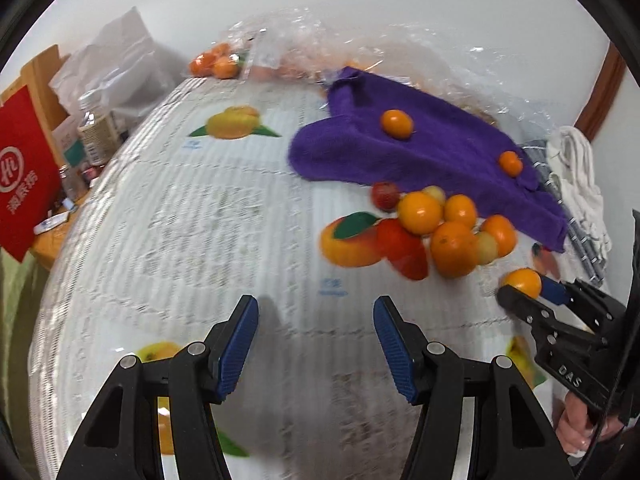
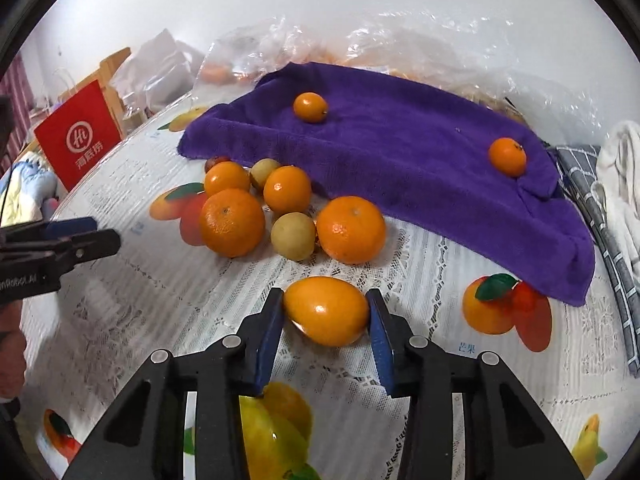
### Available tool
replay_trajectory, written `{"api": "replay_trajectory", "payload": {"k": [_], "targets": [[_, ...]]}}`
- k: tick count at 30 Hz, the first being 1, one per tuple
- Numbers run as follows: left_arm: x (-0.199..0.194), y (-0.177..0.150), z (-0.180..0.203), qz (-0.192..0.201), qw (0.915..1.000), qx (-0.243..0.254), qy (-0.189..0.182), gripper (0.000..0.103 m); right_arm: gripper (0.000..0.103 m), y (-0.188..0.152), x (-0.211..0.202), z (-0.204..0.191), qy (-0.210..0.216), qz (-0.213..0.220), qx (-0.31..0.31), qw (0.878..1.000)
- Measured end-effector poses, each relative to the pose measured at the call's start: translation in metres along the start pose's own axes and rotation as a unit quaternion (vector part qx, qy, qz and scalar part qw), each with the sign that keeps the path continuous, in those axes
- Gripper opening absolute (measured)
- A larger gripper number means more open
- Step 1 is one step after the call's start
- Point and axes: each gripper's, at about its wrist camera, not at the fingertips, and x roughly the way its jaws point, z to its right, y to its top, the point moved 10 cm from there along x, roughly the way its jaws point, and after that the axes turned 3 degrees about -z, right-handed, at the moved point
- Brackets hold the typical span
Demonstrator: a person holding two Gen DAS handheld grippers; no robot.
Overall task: Organize fruits
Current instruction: 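Move the right tool back to the fruit cluster and grasp a yellow-orange fruit, then lift the yellow-orange fruit with the right tool and carry it onto the towel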
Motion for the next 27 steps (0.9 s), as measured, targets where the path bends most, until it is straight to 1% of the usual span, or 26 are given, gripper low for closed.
{"api": "replay_trajectory", "payload": {"k": [4,6,9,11,16,19,22,24,25,27], "targets": [[0.007,0.005,0.03,-0.002,0.9991,0.015,-0.039,0.056,0.041,0.0,-0.019,0.029,-0.017,0.027,0.016,0.999],[0.011,0.008,0.046,-0.001,0.9983,0.024,-0.054,0.056,0.041,0.0,-0.027,0.052,-0.045,0.039,0.02,0.998],[0.019,0.012,0.069,-0.003,0.9962,0.03,-0.082,0.056,0.041,-0.003,-0.031,0.08,-0.067,0.043,0.026,0.996],[0.025,0.017,0.079,0.001,0.9948,0.027,-0.099,0.057,0.041,-0.005,-0.031,0.094,-0.072,0.043,0.034,0.996],[0.033,0.026,0.086,0.006,0.9954,0.027,-0.092,0.056,0.041,-0.01,-0.03,0.12,-0.067,0.048,0.073,0.994],[0.037,0.03,0.09,0.009,0.9955,0.031,-0.089,0.056,0.041,-0.01,-0.029,0.129,-0.06,0.056,0.092,0.992],[0.037,0.03,0.088,0.017,0.9953,0.029,-0.091,0.055,0.041,-0.013,-0.025,0.133,-0.061,0.055,0.106,0.991],[0.037,0.03,0.089,0.016,0.9945,0.026,-0.1,0.048,0.041,-0.015,-0.024,0.136,-0.063,0.054,0.114,0.99],[0.037,0.029,0.093,0.012,0.9927,0.025,-0.117,0.038,0.041,-0.015,-0.024,0.136,-0.062,0.055,0.117,0.99],[0.037,0.028,0.096,0.01,0.9921,0.031,-0.121,0.038,0.041,-0.016,-0.023,0.138,-0.061,0.054,0.125,0.989]]}}
